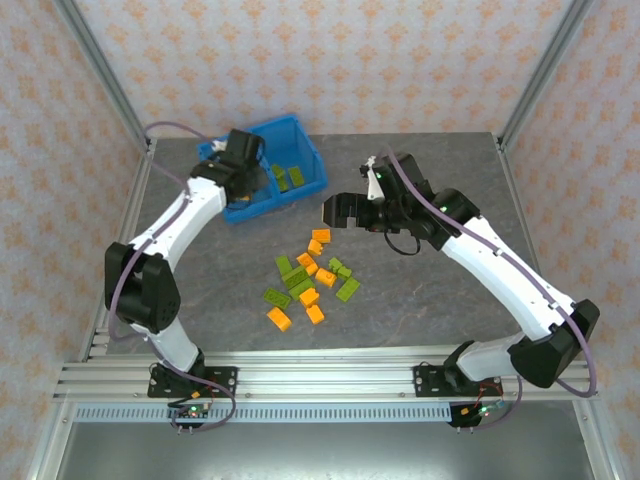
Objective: Sort the legos into containers by color
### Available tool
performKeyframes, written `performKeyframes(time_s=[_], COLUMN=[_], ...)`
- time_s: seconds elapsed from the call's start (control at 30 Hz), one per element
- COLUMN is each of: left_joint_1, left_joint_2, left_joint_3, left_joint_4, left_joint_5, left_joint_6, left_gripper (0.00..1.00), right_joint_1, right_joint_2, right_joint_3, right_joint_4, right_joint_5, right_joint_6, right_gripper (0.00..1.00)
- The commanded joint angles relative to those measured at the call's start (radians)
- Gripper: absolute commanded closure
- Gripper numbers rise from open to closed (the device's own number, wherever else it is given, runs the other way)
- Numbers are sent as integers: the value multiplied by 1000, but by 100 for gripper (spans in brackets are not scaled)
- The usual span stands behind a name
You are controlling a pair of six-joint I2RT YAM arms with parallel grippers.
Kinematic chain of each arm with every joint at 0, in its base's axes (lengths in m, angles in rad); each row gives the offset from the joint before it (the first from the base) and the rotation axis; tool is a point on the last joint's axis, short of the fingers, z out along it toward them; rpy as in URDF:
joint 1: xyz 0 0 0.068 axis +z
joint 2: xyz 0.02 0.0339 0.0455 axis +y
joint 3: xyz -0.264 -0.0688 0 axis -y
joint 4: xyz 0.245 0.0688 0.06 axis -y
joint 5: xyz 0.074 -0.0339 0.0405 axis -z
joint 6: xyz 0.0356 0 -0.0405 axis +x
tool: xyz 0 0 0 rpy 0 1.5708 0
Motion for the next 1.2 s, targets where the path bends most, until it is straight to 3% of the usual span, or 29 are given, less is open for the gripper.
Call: performKeyframes(time_s=[0.0, 0.2, 0.33, 0.57, 0.67, 0.87, 1.0, 1.17], left_joint_1=[43, 93, 100, 113, 113, 110, 105, 105], left_joint_2=[70, 289, 386, 364, 298, 5, -230, -476], left_joint_3=[74, 292, 420, 448, 427, 257, 89, -95], left_joint_4=[-51, -114, -176, -187, -184, -102, -56, -69], left_joint_5=[-57, -17, -12, 10, 45, 219, 335, 447], left_joint_6=[48, 56, 64, 54, 52, 87, 227, 425], left_gripper=[87, 82, 71, 53, 52, 43, 31, 8], right_joint_1=[-5, -4, -5, -5, -4, -4, -2, 10], right_joint_2=[-37, -66, -101, -115, -113, -53, 62, 255], right_joint_3=[-8, -23, -38, -43, -55, -70, -56, 1], right_joint_4=[27, 9, 6, 3, 8, -62, -57, -25], right_joint_5=[-1, 13, 28, 33, 54, 245, 226, 199], right_joint_6=[-2, 15, 25, 31, 30, 9, 1, 41], right_gripper=[1, 1, 1, 1, 1, 1, 1, 1])
